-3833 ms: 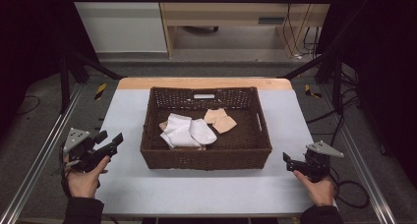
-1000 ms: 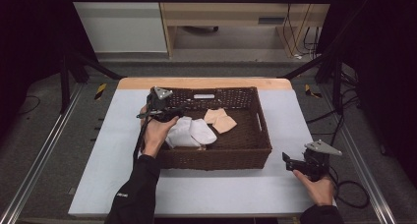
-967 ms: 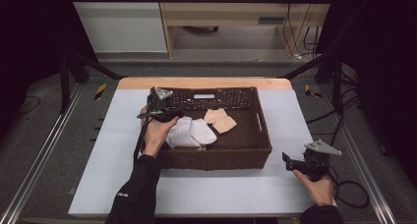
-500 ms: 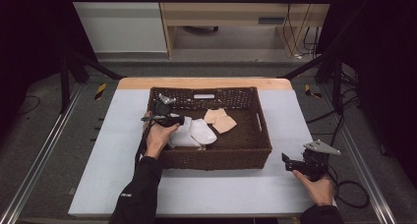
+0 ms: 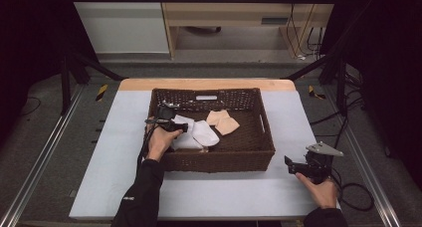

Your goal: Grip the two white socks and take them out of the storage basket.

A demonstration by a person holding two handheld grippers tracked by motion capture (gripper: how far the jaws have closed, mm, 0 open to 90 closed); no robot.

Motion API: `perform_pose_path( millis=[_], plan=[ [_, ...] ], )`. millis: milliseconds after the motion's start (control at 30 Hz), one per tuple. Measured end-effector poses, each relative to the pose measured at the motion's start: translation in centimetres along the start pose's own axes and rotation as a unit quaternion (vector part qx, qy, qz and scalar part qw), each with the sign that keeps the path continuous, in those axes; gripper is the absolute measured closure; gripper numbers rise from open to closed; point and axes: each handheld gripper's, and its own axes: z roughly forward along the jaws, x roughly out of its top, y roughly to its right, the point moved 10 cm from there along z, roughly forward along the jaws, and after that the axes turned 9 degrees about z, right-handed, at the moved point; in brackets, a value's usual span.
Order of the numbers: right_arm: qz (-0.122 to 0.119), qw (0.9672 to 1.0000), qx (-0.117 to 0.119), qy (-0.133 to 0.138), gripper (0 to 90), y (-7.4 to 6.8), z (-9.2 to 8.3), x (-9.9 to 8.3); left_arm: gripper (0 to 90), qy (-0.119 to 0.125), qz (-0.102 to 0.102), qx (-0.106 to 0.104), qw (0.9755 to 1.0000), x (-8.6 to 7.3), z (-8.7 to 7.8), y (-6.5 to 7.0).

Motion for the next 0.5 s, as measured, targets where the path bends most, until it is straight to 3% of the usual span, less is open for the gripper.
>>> perform_pose_path(
  millis=[100, 267, 367, 500],
  plan=[
    [0.001, 1.0000, 0.001, 0.000, 5.7, 0.0, 0.0, 0.0, 48.0, -0.021, 0.000, 0.001, 0.9998, -0.5, -0.1, 0.1],
    [0.001, 1.0000, 0.000, -0.001, 5.9, 0.0, 0.0, 0.0, 66.8, -0.028, -0.010, -0.006, 0.9995, -0.6, -0.5, 0.3],
    [0.000, 1.0000, 0.000, -0.002, 5.9, 0.0, 0.0, 0.0, 74.8, -0.010, -0.013, 0.000, 0.9999, -0.1, -1.2, 0.3],
    [0.000, 1.0000, -0.001, -0.003, 5.9, 0.1, -0.1, 0.0, 78.2, 0.037, -0.018, 0.001, 0.9991, 1.0, -2.2, 0.1]
  ],
)
